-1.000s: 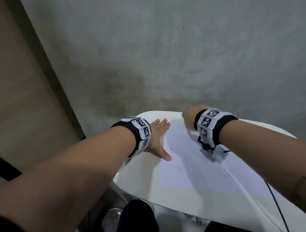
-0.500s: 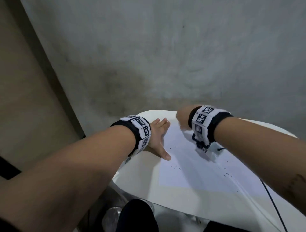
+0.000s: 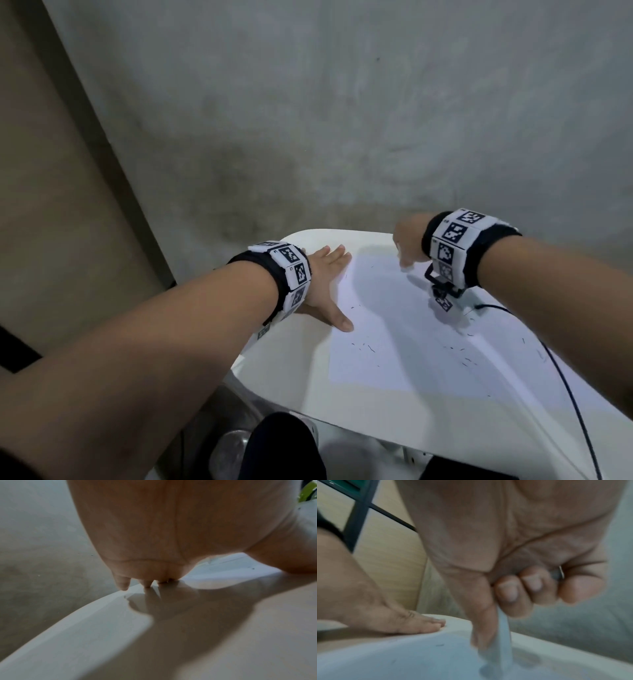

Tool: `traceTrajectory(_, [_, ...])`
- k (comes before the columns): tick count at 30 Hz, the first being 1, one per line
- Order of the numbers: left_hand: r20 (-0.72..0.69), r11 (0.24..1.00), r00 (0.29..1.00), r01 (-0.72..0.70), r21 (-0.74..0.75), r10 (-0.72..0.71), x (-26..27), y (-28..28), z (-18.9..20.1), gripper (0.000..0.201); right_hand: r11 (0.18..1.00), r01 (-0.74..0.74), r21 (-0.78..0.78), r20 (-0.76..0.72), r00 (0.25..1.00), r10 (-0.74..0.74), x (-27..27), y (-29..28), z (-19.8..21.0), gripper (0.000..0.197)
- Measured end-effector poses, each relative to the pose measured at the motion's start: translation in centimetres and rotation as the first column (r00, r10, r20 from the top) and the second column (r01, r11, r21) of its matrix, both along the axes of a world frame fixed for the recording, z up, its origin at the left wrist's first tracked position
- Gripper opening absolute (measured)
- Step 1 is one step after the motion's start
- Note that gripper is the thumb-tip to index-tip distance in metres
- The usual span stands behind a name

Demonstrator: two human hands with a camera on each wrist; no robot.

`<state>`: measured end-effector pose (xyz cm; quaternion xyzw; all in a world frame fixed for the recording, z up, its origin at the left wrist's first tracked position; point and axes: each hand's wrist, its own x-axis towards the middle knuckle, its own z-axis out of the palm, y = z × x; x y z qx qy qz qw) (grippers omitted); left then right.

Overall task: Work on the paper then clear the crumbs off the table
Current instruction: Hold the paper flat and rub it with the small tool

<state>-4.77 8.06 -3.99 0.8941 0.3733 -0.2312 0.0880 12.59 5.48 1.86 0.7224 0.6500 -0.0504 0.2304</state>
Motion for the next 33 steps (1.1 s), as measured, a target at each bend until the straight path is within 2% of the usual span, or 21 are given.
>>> traceTrajectory(3, [0.031,0.998,0.999,0.023,0.054,-0.024,-0.3,-0.7,0.7,0.13,0.997,0.053,0.054,-0.022,0.998,-0.052,1.1,0.1,-0.5,0.023])
traceTrajectory(5, [0.061,0.995,0.996,0.062,0.085,-0.067,-0.5,-1.1,1.1,0.129,0.998,0.045,0.037,-0.032,0.999,-0.044,0.6,-0.6,-1.2,0.033])
traceTrajectory(9, [0.001,0.99,0.99,0.144,0.011,-0.144,-0.9,-2.2,1.2,0.125,0.998,0.045,0.045,-0.021,0.999,-0.044,1.0,-0.6,-1.4,0.036])
traceTrajectory(12, [-0.019,0.991,0.991,0.128,-0.04,-0.129,-1.2,-2.7,1.2,0.128,1.0,-0.02,-0.013,0.03,0.999,0.021,0.4,-0.9,-1.3,0.016])
traceTrajectory(15, [-0.019,0.991,0.992,0.125,-0.053,-0.127,-1.3,-2.7,1.2,0.129,0.991,-0.119,-0.056,0.044,0.992,0.121,-2.1,-1.4,-2.3,0.014])
traceTrajectory(16, [-0.024,0.99,0.991,0.128,-0.051,-0.129,-1.2,-2.7,1.3,0.129,0.99,-0.119,-0.079,0.033,0.992,0.122,-2.8,-1.5,-2.4,0.021])
traceTrajectory(18, [-0.033,0.991,0.991,0.127,-0.05,-0.129,-1.2,-2.8,1.3,0.129,0.997,-0.054,-0.056,-0.011,0.999,0.053,-2.3,-1.5,-1.6,0.029])
traceTrajectory(20, [-0.039,0.993,0.993,0.111,-0.042,-0.113,-1.0,-2.8,1.3,0.129,0.999,-0.031,0.03,-0.01,0.999,0.032,-1.1,-1.8,-0.7,0.02])
traceTrajectory(21, [-0.037,0.993,0.993,0.11,-0.043,-0.112,-1.0,-2.9,1.3,0.129,0.997,-0.045,0.063,0.005,0.999,0.045,-1.4,-2.2,-0.8,0.018])
traceTrajectory(22, [-0.03,0.993,0.993,0.111,-0.047,-0.113,-1.0,-3.0,1.4,0.129,0.993,-0.087,0.078,-0.019,0.996,0.089,-2.2,-2.5,-1.2,0.024])
traceTrajectory(24, [0.008,0.994,0.996,0.09,-0.068,-0.09,-1.0,-2.8,1.2,0.127,0.981,-0.191,0.023,-0.134,0.972,0.192,-4.7,-3.1,-2.3,0.03])
traceTrajectory(26, [0.01,0.993,0.996,0.089,-0.076,-0.088,-1.1,-2.7,1.2,0.127,0.981,-0.193,0.021,-0.211,0.958,0.193,-5.8,-2.8,-2.0,0.028])
traceTrajectory(28, [-0.018,0.993,0.993,0.112,-0.041,-0.112,-1.1,-2.8,1.2,0.128,0.986,-0.135,0.094,-0.184,0.971,0.151,-5.4,-2.4,-1.3,0.026])
traceTrajectory(29, [-0.023,0.993,0.993,0.111,-0.037,-0.112,-1.2,-3.1,1.4,0.127,0.983,-0.153,0.106,-0.148,0.975,0.168,-5.5,-2.7,-1.2,0.026])
traceTrajectory(31, [-0.011,0.997,0.998,0.054,-0.053,-0.054,-1.3,-3.5,1.9,0.118,0.966,-0.254,0.044,-0.122,0.958,0.258,-6.7,-4.1,-1.3,0.03])
traceTrajectory(33, [-0.005,0.997,1.0,0.001,-0.078,-0.001,-1.4,-3.6,2.1,0.11,0.946,-0.323,0.006,-0.176,0.931,0.319,-7.4,-4.8,-1.5,0.032])
